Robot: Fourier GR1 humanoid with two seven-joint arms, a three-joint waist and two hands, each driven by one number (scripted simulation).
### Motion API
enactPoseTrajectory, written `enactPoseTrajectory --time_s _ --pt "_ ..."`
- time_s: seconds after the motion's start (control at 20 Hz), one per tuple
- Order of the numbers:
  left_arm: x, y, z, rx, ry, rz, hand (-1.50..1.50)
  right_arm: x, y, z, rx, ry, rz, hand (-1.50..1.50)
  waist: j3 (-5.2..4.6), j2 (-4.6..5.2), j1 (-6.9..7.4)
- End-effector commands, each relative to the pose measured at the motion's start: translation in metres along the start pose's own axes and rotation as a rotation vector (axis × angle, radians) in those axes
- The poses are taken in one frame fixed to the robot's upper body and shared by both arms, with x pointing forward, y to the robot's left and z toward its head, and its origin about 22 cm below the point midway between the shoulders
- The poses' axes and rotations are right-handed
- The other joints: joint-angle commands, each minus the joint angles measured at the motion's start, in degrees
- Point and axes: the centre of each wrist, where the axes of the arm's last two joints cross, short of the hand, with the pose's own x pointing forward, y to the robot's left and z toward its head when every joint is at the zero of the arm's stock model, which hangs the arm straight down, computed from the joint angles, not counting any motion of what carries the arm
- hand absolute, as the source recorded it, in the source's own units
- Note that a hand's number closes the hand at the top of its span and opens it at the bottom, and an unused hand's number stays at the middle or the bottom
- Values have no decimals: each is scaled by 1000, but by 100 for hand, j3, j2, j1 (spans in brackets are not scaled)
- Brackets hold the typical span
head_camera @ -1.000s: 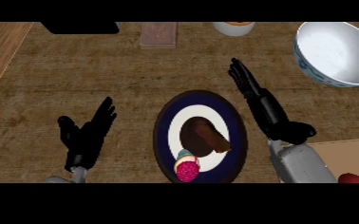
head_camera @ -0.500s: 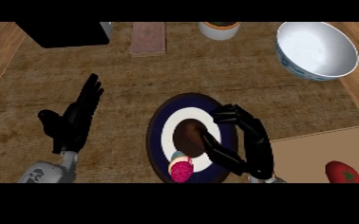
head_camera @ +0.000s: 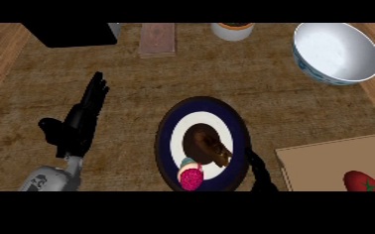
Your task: Pick the cupcake from the plate and place it in the bowl
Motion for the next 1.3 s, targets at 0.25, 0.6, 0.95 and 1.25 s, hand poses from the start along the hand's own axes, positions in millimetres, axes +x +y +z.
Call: enactPoseTrajectory --time_s 0.25,0.6,0.95,1.25 --pt "9 -2 -2 -15 -30 -8 0 59 -11 79 -95 -9 256 -150 -39 32 31" --pt "4 -4 -7 -36 -55 -26 0 72 -3 108 -35 179 318 -150 -59 97 252" --pt "13 -26 -2 -64 -34 -8 0 54 5 122 40 324 386 -150 -57 103 330" --pt "7 -30 4 -39 -35 0 0 24 -2 116 63 347 348 -150 -58 100 351"
